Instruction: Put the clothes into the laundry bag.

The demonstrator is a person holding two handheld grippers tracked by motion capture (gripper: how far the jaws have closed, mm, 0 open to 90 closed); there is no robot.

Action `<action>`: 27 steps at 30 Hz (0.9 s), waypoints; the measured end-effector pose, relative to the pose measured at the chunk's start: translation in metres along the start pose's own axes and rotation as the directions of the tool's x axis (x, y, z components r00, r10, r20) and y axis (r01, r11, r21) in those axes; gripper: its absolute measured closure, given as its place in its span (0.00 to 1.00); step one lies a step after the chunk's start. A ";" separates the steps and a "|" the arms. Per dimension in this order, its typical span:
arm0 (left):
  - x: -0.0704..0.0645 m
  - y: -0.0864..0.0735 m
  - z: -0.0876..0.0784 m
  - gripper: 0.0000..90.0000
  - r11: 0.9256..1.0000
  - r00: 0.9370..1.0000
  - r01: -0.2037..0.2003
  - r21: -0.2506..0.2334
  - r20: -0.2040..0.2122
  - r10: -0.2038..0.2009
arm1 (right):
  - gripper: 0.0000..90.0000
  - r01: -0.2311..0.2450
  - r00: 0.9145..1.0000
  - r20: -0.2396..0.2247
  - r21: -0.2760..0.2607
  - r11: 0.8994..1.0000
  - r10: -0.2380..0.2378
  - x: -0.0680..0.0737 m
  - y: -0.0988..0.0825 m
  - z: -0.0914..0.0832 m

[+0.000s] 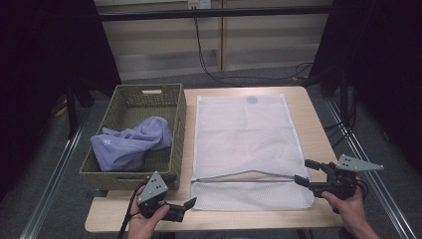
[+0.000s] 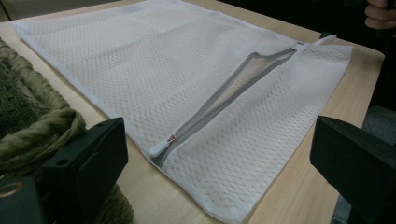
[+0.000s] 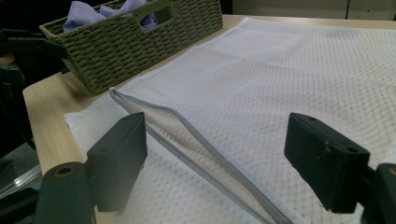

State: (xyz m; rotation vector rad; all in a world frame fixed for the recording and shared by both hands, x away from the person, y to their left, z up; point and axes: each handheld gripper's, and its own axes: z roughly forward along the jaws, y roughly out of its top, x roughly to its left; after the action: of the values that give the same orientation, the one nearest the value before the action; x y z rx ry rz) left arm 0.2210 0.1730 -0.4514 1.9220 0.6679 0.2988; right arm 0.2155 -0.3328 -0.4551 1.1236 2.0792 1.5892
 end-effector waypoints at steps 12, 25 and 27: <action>0.001 0.002 -0.001 0.05 1.000 1.000 -0.002 -0.004 0.003 0.002 | 0.25 -0.018 1.000 -0.025 0.044 0.999 0.019 -0.003 -0.001 0.006; -0.010 0.002 -0.002 0.04 0.999 0.999 -0.045 0.013 0.028 0.045 | 0.36 0.007 0.995 -0.104 0.108 0.994 0.004 0.006 0.002 0.024; -0.011 0.000 -0.001 0.04 0.999 0.999 -0.039 0.017 0.038 0.039 | 0.40 0.023 0.992 -0.130 0.118 0.993 -0.007 0.010 0.004 0.029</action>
State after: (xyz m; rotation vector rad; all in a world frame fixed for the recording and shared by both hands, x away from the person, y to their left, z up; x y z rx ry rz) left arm 0.2115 0.1673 -0.4496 1.9544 0.6106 0.2813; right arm 0.2295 -0.3057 -0.4597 1.0662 2.2875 1.5879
